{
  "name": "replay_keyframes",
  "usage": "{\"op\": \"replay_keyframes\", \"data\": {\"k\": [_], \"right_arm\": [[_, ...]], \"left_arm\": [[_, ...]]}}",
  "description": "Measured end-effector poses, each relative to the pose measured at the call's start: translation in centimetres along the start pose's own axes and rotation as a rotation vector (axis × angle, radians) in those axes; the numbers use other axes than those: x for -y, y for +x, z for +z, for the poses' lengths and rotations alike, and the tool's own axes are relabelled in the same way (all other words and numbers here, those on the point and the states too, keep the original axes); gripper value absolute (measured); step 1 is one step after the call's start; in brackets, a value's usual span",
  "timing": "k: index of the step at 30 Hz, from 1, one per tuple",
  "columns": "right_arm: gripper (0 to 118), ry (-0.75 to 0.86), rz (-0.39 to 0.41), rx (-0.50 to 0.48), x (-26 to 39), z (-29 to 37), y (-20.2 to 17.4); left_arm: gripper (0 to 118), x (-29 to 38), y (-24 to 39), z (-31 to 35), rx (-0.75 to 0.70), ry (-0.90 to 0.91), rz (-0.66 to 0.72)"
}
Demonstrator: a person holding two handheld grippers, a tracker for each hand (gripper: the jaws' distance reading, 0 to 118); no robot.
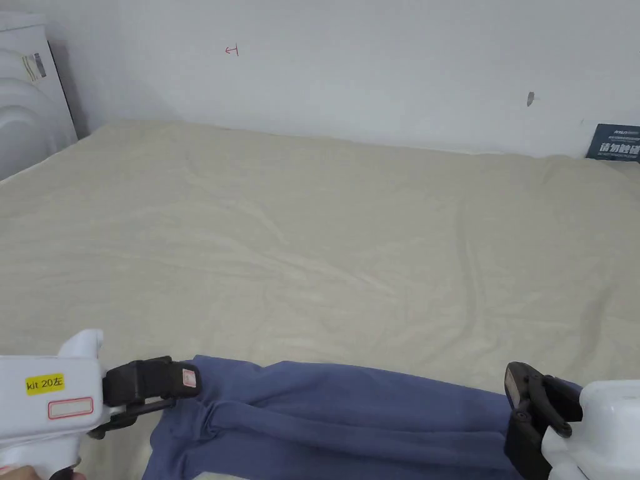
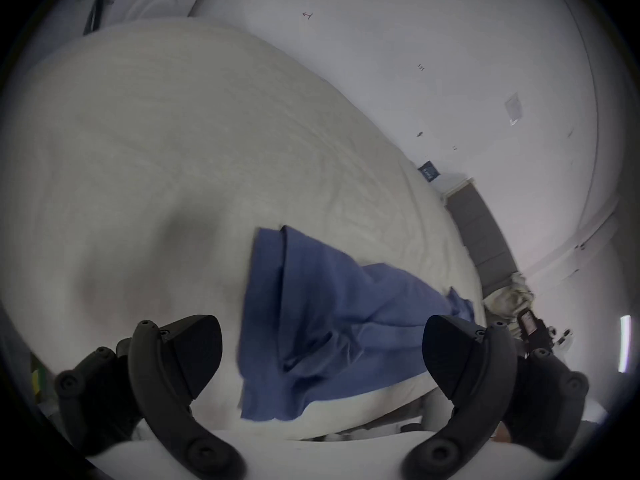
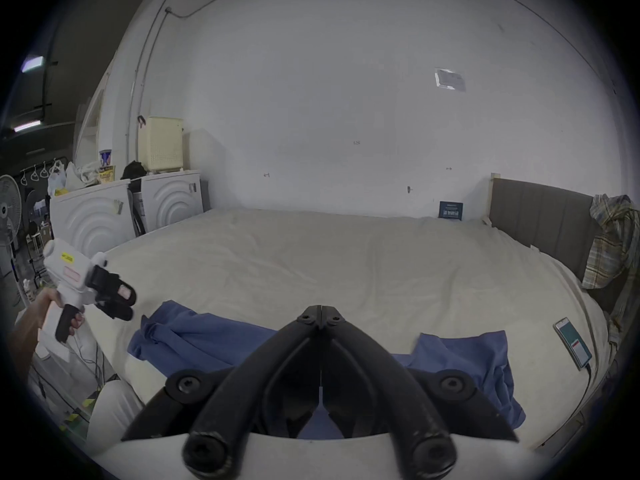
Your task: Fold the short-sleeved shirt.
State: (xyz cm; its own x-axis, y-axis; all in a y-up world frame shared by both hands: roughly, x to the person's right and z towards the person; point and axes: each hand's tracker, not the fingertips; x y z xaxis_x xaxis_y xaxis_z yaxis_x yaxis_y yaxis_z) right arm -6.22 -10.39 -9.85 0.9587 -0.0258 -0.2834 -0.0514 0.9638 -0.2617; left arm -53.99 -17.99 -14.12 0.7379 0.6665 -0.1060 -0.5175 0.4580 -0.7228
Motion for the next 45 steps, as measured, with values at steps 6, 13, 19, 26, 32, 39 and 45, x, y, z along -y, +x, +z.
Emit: {"op": "replay_keyframes", "data": {"k": [6, 13, 19, 26, 32, 39, 45], "right_arm": [[0, -0.024, 0.042, -0.017, -0.1, -1.2, -1.5], [0, -0.065, 0.033, -0.040, -0.1, -2.5, -2.1], [0, -0.082, 0.057, -0.054, 0.0, -2.8, -2.7], [0, -0.084, 0.015, -0.072, -0.8, -2.8, -1.9], [0, -0.083, -0.009, -0.051, -0.7, -2.6, -0.6], [0, -0.099, -0.008, -0.017, 0.1, -2.1, 1.1], [0, -0.102, -0.030, -0.001, 0.5, -2.1, 2.2]], "left_arm": [[116, -1.8, -2.1, -2.2, 0.025, -0.057, 0.077], [115, -1.8, -3.6, -4.3, 0.261, -0.129, 0.168], [10, -1.4, -3.3, -6.0, 0.272, -0.165, 0.202], [10, -1.6, -3.3, -5.3, 0.175, -0.187, 0.177], [10, -2.2, -1.8, -3.7, 0.117, -0.183, 0.157], [9, -4.0, -1.2, 0.9, 0.028, -0.095, 0.081], [9, -4.4, 0.0, 4.0, -0.061, -0.036, 0.073]]}}
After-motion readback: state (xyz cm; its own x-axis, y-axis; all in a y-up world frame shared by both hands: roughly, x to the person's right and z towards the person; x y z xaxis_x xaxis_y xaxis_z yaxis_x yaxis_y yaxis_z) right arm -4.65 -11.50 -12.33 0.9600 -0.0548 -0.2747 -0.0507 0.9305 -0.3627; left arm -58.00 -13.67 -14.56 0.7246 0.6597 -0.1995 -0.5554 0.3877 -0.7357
